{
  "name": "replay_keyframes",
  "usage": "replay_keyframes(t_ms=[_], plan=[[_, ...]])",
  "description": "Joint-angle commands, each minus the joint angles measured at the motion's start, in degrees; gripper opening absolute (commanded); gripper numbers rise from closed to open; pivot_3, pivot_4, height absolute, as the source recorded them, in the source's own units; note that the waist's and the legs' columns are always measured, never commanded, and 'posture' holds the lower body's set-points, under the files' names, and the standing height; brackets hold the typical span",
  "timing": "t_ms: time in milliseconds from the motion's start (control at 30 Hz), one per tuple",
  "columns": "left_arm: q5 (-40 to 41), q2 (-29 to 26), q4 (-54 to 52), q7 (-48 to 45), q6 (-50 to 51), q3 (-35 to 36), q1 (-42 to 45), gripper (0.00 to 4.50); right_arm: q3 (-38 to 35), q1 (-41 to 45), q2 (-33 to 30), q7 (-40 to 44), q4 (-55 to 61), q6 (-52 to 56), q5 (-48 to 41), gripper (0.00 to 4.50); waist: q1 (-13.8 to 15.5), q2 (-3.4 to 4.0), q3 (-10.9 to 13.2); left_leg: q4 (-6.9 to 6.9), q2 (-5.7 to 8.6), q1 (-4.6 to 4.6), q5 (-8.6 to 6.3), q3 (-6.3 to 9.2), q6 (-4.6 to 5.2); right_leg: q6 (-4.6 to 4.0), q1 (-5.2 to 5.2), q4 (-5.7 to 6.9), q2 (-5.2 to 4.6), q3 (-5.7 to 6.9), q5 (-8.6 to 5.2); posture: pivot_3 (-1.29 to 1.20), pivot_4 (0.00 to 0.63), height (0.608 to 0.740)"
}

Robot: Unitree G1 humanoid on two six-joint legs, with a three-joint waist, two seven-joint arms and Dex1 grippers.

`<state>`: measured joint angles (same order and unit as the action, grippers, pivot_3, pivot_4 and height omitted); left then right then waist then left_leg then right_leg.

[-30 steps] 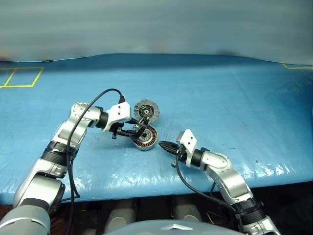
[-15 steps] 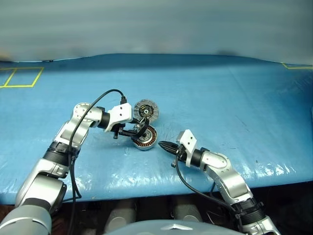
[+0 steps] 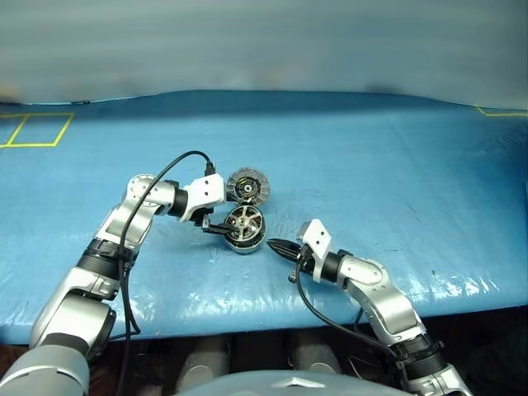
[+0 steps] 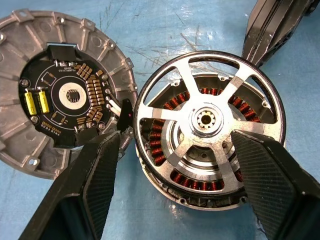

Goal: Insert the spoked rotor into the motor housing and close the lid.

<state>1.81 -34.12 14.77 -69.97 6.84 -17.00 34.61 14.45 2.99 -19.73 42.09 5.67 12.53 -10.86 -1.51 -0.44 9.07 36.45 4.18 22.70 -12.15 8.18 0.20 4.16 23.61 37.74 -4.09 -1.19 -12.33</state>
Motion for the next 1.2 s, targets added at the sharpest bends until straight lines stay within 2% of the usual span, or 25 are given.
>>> replay_keyframes(t_ms=[33, 500, 800, 967, 1200], plan=[[1.6, -0.5, -2.0, 0.8, -0.5, 2.6, -0.3, 3.76, -0.2, 0.1, 0.4, 0.0, 0.9, -1.4, -0.2, 0.00, 0.0, 0.00, 0.0, 0.00, 0.00, 0.00, 0.00, 0.00, 0.00, 0.00, 0.00, 0.00, 0.00, 0.00, 0.00, 0.00, 0.150, 0.740], [5.6, -2.5, -7.3, 2.9, 1.9, 7.1, -5.2, 3.76, -0.9, 0.4, 0.6, -0.6, 0.7, -2.2, 0.1, 0.00, 0.0, 0.01, 0.0, -0.06, 0.00, -0.01, 0.00, 0.00, 0.00, -0.02, 0.02, -0.02, -0.01, -0.01, -0.01, 0.00, 0.150, 0.740], [5.2, -3.7, -17.7, 9.1, 3.6, 8.4, -16.7, 3.76, -1.4, 3.9, 2.6, -2.4, 3.5, -1.3, -0.6, 0.00, -0.1, 0.04, 0.0, -0.30, -0.03, -0.02, 0.01, -0.02, -0.02, -0.13, 0.14, -0.04, -0.05, -0.03, -0.07, 0.00, 0.150, 0.740], [2.6, -4.3, -21.3, 14.1, 3.3, 8.5, -21.3, 3.76, 0.9, 7.6, 3.7, -1.9, 1.4, -1.0, 0.8, 0.00, 0.1, 0.06, 0.0, -0.31, -0.04, -0.04, 0.01, -0.01, -0.03, -0.15, 0.13, -0.04, -0.05, -0.01, -0.09, 0.00, 0.150, 0.740], [3.6, -3.0, -24.1, 18.9, 4.0, 9.9, -25.6, 3.76, 4.6, 13.6, 7.5, -3.0, -9.5, -2.3, 4.9, 0.00, 0.0, 0.06, 0.0, -0.36, -0.04, -0.05, 0.02, -0.02, -0.05, -0.17, 0.15, -0.05, -0.05, -0.01, -0.08, 0.00, 0.150, 0.740]])
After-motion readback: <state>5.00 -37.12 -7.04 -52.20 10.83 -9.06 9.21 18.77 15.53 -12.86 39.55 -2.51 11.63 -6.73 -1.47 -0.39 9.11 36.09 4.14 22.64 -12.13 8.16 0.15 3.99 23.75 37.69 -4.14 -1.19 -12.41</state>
